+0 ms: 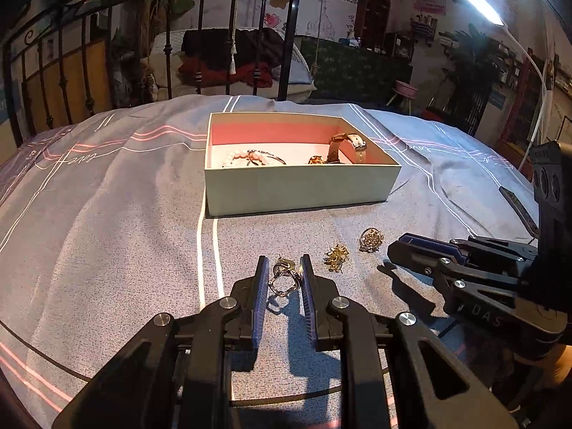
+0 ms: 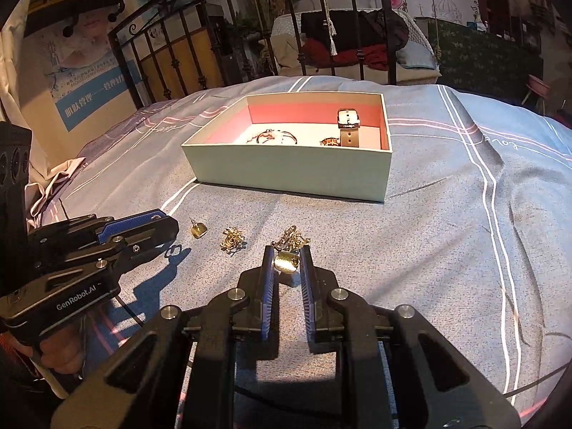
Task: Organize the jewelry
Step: 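Close the right gripper on the small gold pendant and lift it, then carry the silver ring and gold pendant over the box and lower them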
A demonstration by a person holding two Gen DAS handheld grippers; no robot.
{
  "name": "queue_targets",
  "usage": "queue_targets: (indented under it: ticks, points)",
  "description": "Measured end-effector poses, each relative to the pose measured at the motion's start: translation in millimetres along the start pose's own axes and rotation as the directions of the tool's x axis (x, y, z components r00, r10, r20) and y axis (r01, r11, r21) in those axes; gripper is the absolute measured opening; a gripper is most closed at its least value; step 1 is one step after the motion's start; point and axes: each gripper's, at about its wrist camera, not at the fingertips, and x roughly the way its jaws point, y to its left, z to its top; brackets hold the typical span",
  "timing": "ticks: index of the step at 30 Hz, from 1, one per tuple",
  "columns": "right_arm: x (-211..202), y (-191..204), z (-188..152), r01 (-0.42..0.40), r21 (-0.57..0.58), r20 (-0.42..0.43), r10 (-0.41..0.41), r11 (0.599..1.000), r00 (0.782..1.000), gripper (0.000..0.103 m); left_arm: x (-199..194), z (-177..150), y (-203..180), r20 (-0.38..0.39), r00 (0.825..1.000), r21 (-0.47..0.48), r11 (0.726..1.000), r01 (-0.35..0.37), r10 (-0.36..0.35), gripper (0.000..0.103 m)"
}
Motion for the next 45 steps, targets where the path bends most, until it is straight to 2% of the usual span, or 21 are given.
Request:
queue_targets:
  ticks: [17, 45]
  points:
    - [-3.8, 2.4, -4.1, 0.003, -0.001, 0.001, -0.003, 1.0, 1.0, 0.015, 4.0, -2.6, -3.4, -0.026, 0.999, -0.016, 1.0, 0.023, -0.023, 0.017]
    - [0.6, 1.2, -3.9, -0.004, 0.007, -0.005, 0.004, 1.0, 1.0, 0.015, 5.8, -2.0, -4.9, -0.038, 0.999, -0.024, 1.0, 0.02, -0.021, 0.017]
